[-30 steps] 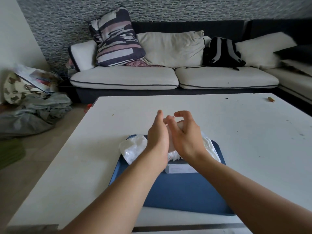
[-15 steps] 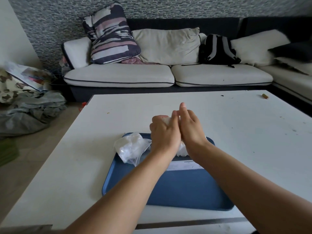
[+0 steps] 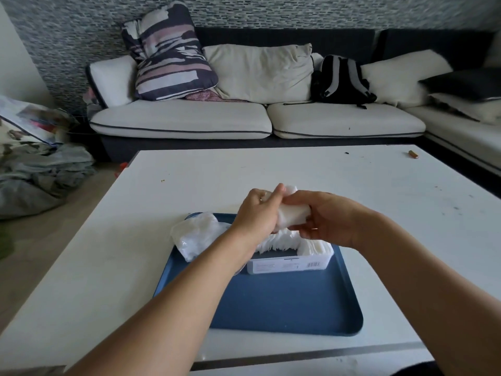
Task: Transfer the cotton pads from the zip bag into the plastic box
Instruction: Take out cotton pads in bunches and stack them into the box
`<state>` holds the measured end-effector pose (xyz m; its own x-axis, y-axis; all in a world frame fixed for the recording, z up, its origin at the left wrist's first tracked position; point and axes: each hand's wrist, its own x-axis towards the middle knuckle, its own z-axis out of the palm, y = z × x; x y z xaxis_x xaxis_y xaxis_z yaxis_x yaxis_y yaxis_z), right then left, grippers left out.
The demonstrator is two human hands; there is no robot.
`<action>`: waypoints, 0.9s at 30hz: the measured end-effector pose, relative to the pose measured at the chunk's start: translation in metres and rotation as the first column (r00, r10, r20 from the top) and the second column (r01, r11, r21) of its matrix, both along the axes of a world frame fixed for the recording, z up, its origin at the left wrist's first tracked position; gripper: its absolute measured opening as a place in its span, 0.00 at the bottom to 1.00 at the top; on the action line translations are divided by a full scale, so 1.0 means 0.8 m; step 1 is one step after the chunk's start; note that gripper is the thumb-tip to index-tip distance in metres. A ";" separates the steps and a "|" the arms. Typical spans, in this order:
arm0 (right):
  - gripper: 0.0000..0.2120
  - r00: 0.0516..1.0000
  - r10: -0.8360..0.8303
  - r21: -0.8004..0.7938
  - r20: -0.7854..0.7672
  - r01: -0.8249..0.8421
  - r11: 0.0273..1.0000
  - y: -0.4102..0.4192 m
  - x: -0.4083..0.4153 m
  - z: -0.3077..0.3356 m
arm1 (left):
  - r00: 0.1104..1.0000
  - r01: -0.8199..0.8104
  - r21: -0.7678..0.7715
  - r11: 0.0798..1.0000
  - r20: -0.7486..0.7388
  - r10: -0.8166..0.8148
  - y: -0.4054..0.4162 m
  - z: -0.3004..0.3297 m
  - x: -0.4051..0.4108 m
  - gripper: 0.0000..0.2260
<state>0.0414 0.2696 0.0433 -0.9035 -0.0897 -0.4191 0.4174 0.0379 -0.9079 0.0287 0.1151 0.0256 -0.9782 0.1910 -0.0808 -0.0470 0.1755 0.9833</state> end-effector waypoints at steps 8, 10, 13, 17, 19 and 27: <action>0.16 0.989 -0.127 0.627 0.077 0.051 0.777 0.000 -0.009 -0.017 | 0.925 -0.085 -0.712 0.697 -0.317 -0.211 -0.021 -0.018 0.000 0.10; 0.17 0.992 -0.109 0.671 0.064 0.038 0.740 -0.004 -0.011 -0.022 | 0.908 -0.060 -0.750 0.659 -0.315 -0.276 -0.019 -0.019 0.003 0.07; 0.18 0.997 -0.075 0.711 0.036 0.027 0.703 -0.013 -0.011 -0.027 | 0.900 0.038 -0.802 0.596 -0.232 -0.369 -0.016 -0.023 0.005 0.09; 0.17 0.999 -0.038 0.777 0.005 0.020 0.630 -0.025 -0.010 -0.041 | 0.901 0.153 -0.853 0.499 -0.087 -0.425 -0.017 -0.032 0.004 0.12; 0.17 1.000 -0.026 0.802 -0.016 0.028 0.597 -0.027 -0.013 -0.051 | 0.895 0.223 -0.858 0.462 -0.008 -0.447 -0.017 -0.036 0.005 0.12; 0.15 0.996 0.042 0.925 -0.074 0.053 0.377 -0.036 -0.012 -0.080 | 0.858 0.383 -0.854 0.353 0.187 -0.479 -0.019 -0.046 0.006 0.09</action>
<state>0.0315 0.2411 -0.0207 -0.9331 0.3157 -0.1724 0.3569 0.8721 -0.3348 0.0337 0.1000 -0.0115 -0.7937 0.4706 -0.3854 0.3638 0.8751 0.3192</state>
